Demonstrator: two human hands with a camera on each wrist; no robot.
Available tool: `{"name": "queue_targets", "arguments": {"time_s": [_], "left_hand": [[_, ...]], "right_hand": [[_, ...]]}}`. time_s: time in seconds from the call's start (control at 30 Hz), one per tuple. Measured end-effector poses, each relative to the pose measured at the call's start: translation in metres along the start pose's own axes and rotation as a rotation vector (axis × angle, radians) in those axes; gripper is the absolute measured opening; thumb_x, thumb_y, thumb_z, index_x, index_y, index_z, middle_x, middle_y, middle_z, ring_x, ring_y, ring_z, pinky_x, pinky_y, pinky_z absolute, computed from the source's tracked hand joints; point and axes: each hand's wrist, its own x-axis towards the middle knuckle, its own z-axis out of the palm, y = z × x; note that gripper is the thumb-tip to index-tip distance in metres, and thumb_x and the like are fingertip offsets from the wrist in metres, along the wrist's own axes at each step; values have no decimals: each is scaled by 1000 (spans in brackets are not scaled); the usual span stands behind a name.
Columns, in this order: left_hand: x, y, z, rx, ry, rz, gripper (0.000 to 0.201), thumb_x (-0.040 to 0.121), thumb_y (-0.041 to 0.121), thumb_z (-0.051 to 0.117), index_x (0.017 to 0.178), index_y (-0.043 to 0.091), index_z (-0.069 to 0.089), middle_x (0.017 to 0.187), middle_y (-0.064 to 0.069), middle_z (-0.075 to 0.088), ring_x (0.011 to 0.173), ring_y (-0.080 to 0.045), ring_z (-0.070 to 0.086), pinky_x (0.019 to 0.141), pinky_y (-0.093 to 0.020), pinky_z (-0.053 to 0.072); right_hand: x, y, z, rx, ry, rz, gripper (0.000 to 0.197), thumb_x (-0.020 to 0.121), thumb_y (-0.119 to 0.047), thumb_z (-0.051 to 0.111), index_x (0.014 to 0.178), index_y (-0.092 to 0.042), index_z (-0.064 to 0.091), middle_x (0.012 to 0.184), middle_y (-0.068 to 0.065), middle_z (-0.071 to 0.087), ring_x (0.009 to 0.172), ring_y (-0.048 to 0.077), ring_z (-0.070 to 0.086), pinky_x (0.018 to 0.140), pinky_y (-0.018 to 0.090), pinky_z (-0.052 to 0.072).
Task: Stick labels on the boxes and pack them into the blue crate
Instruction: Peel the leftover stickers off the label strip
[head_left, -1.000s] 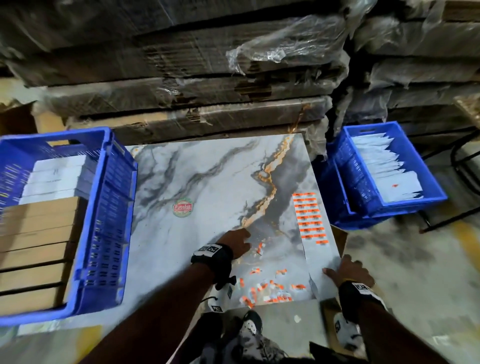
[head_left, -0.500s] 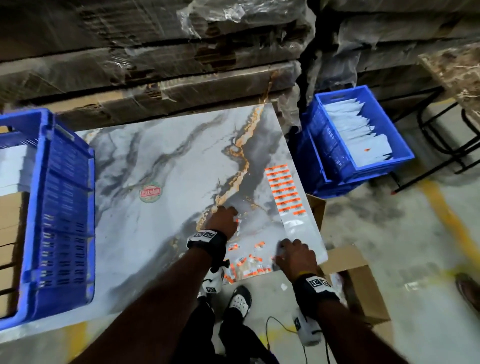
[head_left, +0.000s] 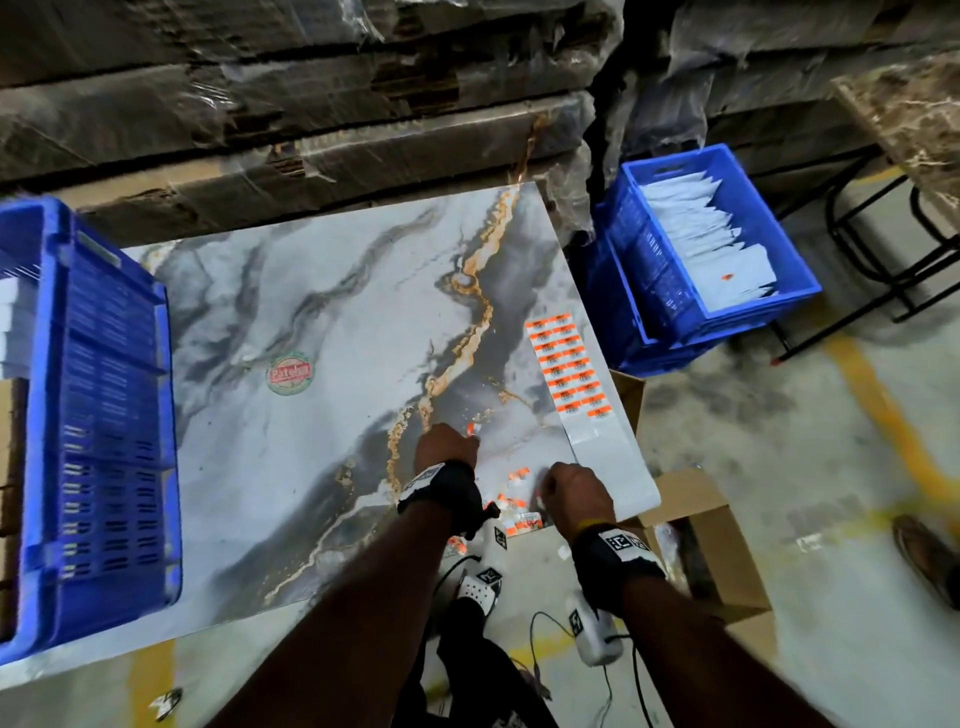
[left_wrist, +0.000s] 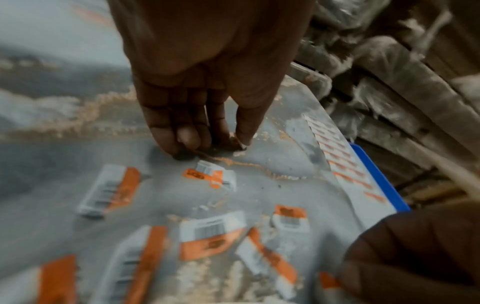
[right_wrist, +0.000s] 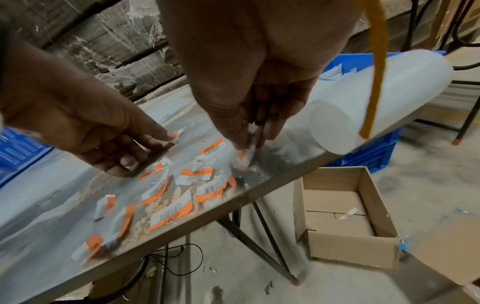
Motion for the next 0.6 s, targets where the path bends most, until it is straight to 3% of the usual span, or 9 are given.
{"name": "queue_targets", "arguments": {"time_s": [0.17, 0.27, 0.37, 0.43, 0.53, 0.6], "left_hand": [[7, 2, 3, -125, -41, -61, 28, 88, 31, 65, 81, 5, 60, 92, -16, 69, 75, -30, 60, 66, -30, 46], [11, -1, 1, -120, -69, -53, 22, 86, 25, 63, 74, 7, 59, 87, -15, 69, 80, -32, 65, 65, -29, 44], [8, -10, -7, -60, -133, -4, 19, 86, 22, 59, 70, 10, 59, 74, -5, 65, 78, -28, 63, 60, -23, 42], [1, -21, -14, -14, -174, 35, 22, 86, 22, 58, 65, 14, 56, 68, -2, 60, 77, -25, 64, 56, -21, 41], [-7, -40, -22, 159, -194, 68, 23, 83, 28, 59, 66, 13, 57, 84, -9, 68, 88, -27, 68, 67, -25, 45], [-11, -48, -25, 208, -214, 92, 19, 81, 31, 60, 74, 14, 61, 95, -9, 71, 90, -27, 68, 71, -28, 50]], "right_hand": [[12, -12, 3, 178, 19, -19, 19, 91, -17, 57, 96, -9, 73, 102, 16, 67, 97, 30, 62, 78, 27, 43], [17, -17, 11, 219, 15, -64, 14, 84, -13, 58, 83, -17, 72, 98, 11, 63, 92, 28, 62, 78, 28, 45], [15, -21, 18, 179, 12, -137, 12, 82, -10, 59, 88, -15, 68, 102, 11, 56, 95, 29, 58, 83, 36, 49], [11, -25, 20, 105, 14, -150, 16, 83, -12, 59, 97, -17, 64, 107, 9, 54, 101, 29, 55, 78, 40, 51], [5, -31, 22, 34, 8, -133, 28, 82, -13, 61, 109, -20, 57, 112, 8, 53, 104, 28, 54, 77, 40, 52], [4, -33, 25, 122, -3, -99, 29, 80, -11, 59, 105, -25, 56, 107, 6, 55, 95, 28, 59, 76, 41, 55]]}}
